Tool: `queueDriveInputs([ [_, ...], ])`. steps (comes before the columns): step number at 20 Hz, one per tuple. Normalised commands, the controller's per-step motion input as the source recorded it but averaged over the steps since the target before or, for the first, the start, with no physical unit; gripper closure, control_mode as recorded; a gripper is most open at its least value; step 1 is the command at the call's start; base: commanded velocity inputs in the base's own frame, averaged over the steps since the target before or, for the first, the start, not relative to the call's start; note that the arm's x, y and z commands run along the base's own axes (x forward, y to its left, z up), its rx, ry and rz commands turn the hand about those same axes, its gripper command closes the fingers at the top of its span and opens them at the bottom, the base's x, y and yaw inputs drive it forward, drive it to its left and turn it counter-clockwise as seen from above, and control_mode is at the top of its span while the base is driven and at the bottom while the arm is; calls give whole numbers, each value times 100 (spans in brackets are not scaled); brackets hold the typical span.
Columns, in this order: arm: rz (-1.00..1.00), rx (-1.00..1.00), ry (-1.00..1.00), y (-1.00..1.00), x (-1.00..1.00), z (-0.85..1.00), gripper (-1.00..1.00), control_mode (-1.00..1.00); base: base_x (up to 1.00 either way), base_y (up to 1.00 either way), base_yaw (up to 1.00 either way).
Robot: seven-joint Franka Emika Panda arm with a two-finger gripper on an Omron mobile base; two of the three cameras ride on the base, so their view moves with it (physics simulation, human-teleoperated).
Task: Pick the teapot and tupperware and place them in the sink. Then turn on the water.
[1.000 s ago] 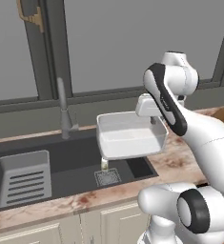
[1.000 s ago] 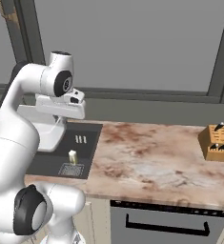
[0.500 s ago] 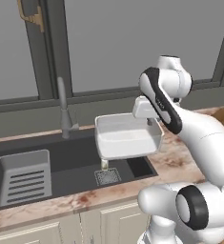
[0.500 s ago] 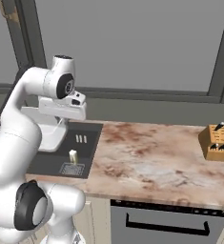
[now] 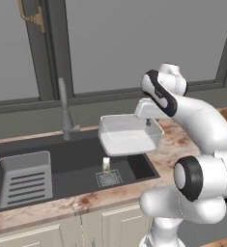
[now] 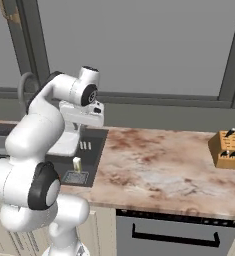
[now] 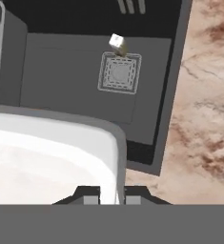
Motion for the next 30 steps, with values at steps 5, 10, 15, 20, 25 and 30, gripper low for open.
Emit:
queueDriveInputs([
  [5, 15, 0, 26, 5, 34, -2, 100, -100, 0, 0, 0],
  [10, 6, -5, 3, 0, 24, -23, 100, -100, 0, 0, 0],
  [15, 0, -9, -2, 0, 1, -37, 100, -100, 0, 0, 0],
  [20, 0, -4, -2, 0, -4, -34, 100, -100, 0, 0, 0],
  [25, -3, 0, 0, 0, -38, -26, 100, -100, 0, 0, 0],
  [30, -11, 0, 0, 0, -15, -33, 100, -100, 0, 0, 0],
])
